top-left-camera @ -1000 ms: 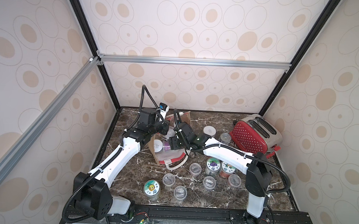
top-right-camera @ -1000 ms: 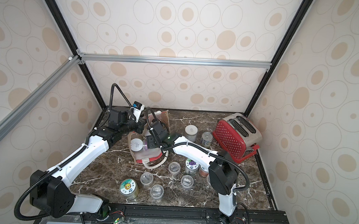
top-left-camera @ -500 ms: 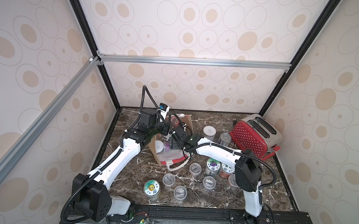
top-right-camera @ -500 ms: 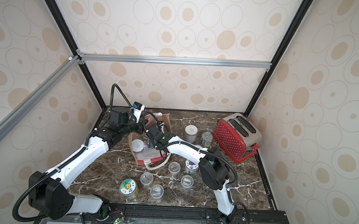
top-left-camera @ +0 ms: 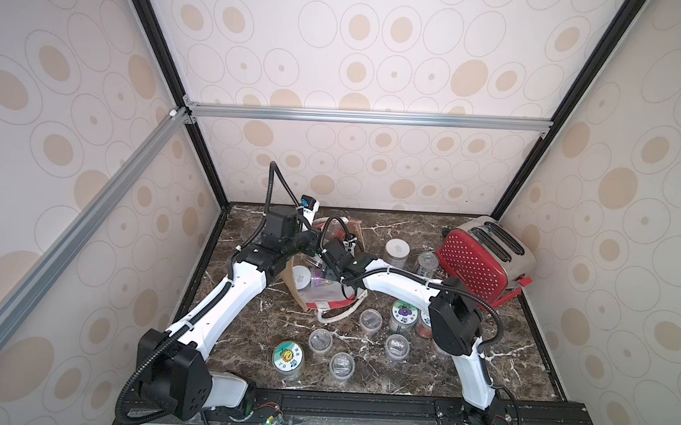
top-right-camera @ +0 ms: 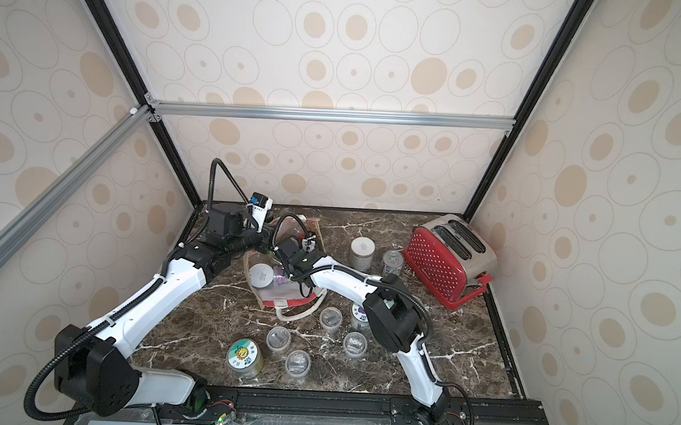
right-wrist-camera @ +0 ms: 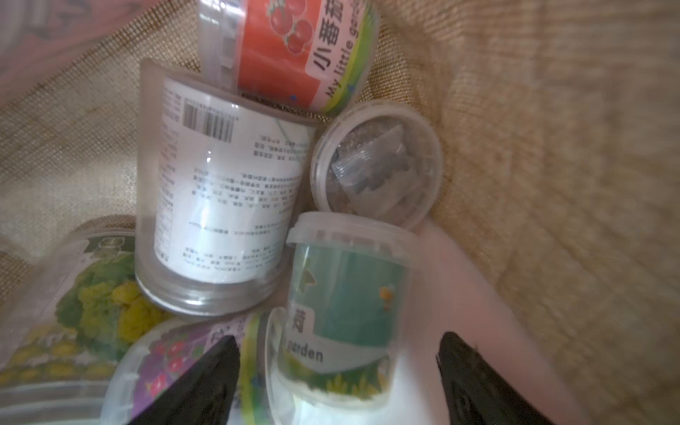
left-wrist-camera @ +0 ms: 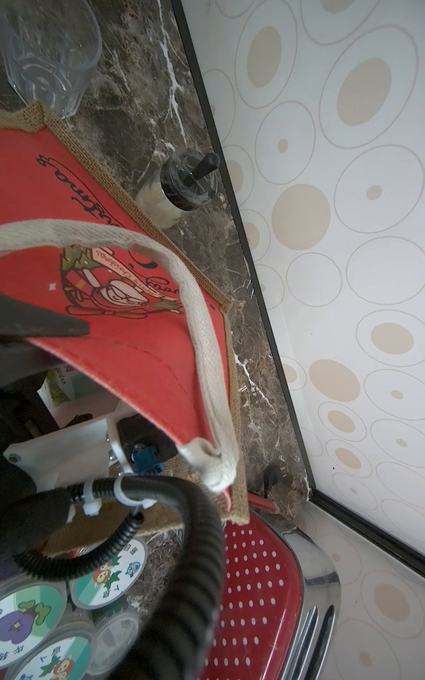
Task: Take out the seed jars from the canvas bag
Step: Pick up the seed jar from the canvas bag.
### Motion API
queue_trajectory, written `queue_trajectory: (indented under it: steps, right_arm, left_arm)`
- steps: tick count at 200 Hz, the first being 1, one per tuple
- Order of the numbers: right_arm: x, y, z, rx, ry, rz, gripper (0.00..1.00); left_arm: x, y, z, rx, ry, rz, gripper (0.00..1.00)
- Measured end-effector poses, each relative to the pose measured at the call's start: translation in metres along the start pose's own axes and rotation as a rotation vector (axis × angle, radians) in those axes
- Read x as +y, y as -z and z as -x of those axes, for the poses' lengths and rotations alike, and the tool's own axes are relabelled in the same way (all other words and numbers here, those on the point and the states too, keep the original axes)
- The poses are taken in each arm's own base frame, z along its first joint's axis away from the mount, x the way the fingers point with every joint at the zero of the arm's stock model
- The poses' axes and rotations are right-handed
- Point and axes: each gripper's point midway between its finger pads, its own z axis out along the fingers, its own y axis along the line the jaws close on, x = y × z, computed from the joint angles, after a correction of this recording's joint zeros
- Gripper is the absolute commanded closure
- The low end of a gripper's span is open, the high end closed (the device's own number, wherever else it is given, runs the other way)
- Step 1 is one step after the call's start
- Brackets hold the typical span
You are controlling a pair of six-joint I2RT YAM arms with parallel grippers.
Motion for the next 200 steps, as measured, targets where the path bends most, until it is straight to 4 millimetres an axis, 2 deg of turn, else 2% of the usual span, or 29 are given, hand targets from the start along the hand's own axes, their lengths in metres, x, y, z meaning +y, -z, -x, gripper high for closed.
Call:
queue_trajectory:
  steps: [36, 50, 95, 110, 150, 176, 200]
  right_arm:
    - [0.001, -0.013, -0.004, 0.037, -0.071, 0.014, 0.25]
    - [-0.001, -0.020, -0.007, 0.056, -0.098, 0.011, 0.28]
    - [0.000, -0.037, -0.014, 0.104, -0.150, 0.021, 0.29]
    - [0.000, -0.040, -0.016, 0.121, -0.157, 0.027, 0.36]
    - [-0.001, -0.042, -0.017, 0.143, -0.155, 0.036, 0.48]
    - [-0.001, -0.040, -0.017, 0.142, -0.134, 0.053, 0.49]
    - [0.001, -0.031, -0.014, 0.142, -0.098, 0.085, 0.51]
  left_arm:
    - [0.005, -0.003, -0.002, 0.004, 0.003, 0.016, 1.00]
    - [0.000, -0.003, -0.001, 0.003, 0.000, -0.001, 1.00]
    - [-0.006, -0.007, -0.004, 0.014, -0.004, -0.019, 1.00]
    - [-0.006, -0.007, -0.004, 0.015, -0.004, -0.022, 1.00]
    - [-0.006, -0.008, -0.003, 0.013, -0.005, -0.023, 1.00]
    - [-0.006, -0.007, -0.002, 0.015, -0.004, -0.022, 1.00]
    - [-0.006, -0.007, -0.002, 0.014, -0.004, -0.021, 1.00]
